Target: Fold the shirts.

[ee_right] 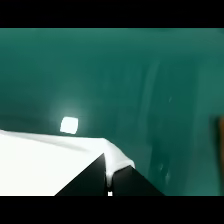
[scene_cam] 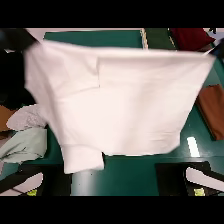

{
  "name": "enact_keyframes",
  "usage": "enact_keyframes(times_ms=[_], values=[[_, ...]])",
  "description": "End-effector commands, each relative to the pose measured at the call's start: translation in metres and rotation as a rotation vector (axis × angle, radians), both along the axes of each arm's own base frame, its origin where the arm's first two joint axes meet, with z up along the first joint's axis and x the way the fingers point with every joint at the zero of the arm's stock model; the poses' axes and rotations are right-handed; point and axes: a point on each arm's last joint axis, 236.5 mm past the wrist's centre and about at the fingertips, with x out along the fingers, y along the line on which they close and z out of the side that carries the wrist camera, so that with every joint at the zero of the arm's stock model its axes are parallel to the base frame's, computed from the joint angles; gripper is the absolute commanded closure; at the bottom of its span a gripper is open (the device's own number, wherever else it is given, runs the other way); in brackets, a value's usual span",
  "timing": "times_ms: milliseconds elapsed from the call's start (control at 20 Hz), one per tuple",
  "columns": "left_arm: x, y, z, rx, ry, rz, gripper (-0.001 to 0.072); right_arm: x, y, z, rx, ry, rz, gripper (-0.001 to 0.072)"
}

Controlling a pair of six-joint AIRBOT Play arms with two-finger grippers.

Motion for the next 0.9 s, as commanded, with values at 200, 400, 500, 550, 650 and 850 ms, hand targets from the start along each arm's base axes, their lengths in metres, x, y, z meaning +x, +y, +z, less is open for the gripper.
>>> enact_keyframes(times_ms=[200,400,500,550,650,850], values=[[0.083,-0.001,-0.199,-0.045,0.310,0.045,0.0683,0.065,0.014,-0.166,0.077,0.268,0.010,0.0696],[0.090,0.007,-0.202,-0.038,0.301,0.047,0.0682,0.083,0.015,-0.154,0.063,0.245,0.035,0.0696],[0.067,0.014,-0.213,-0.022,0.399,0.005,0.0682,0.067,0.009,-0.155,0.014,0.290,0.057,0.0696],[0.053,0.017,-0.220,-0.007,0.457,-0.026,0.0683,0.056,0.003,-0.159,-0.015,0.317,0.053,0.0696],[0.032,0.020,-0.229,0.040,0.537,-0.073,0.0682,0.036,0.001,-0.169,-0.031,0.347,0.043,0.0696],[0.013,0.016,-0.251,0.030,0.617,-0.083,0.0683,0.002,0.009,-0.198,-0.007,0.377,0.020,0.0695]])
